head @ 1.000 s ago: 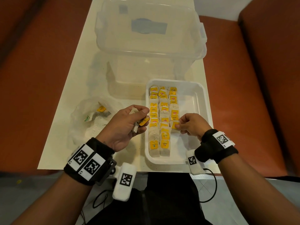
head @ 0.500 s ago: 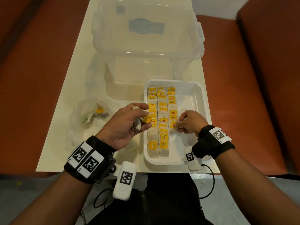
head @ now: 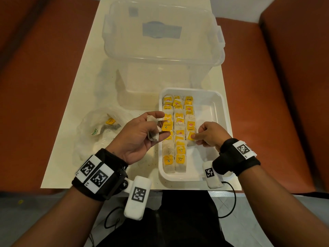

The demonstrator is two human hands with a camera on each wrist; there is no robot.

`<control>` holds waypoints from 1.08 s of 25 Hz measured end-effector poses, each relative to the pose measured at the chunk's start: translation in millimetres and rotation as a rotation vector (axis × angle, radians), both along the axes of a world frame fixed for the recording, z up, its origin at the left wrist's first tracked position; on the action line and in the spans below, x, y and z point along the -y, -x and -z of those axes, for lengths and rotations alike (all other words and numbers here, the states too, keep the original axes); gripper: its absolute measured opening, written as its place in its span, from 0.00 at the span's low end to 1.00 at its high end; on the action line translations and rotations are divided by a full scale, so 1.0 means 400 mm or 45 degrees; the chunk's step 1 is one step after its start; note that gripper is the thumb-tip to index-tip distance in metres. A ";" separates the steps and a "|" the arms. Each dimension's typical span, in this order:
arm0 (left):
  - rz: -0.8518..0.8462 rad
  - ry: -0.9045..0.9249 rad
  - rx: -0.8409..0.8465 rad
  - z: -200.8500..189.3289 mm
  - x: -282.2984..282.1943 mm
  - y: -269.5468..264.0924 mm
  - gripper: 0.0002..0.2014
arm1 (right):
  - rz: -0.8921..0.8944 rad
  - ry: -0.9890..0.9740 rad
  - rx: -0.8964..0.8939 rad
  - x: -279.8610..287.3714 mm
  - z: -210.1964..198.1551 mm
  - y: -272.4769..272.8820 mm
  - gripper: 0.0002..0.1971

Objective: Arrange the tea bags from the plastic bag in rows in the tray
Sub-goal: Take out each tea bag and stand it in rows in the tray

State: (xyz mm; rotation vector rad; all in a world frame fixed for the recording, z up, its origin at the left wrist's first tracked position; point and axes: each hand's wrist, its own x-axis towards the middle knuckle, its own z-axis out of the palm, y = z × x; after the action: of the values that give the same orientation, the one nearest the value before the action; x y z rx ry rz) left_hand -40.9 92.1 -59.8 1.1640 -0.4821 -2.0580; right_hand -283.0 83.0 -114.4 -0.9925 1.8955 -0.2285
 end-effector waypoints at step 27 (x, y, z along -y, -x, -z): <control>0.278 0.123 0.049 -0.028 -0.022 -0.014 0.06 | 0.449 0.916 0.899 -0.065 -0.305 -0.107 0.03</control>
State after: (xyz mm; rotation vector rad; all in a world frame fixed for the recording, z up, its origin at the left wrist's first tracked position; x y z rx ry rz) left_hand -35.2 100.8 -48.7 1.1373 -0.7475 -2.1724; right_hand -240.3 109.1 7.6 -0.8423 1.3066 -1.3522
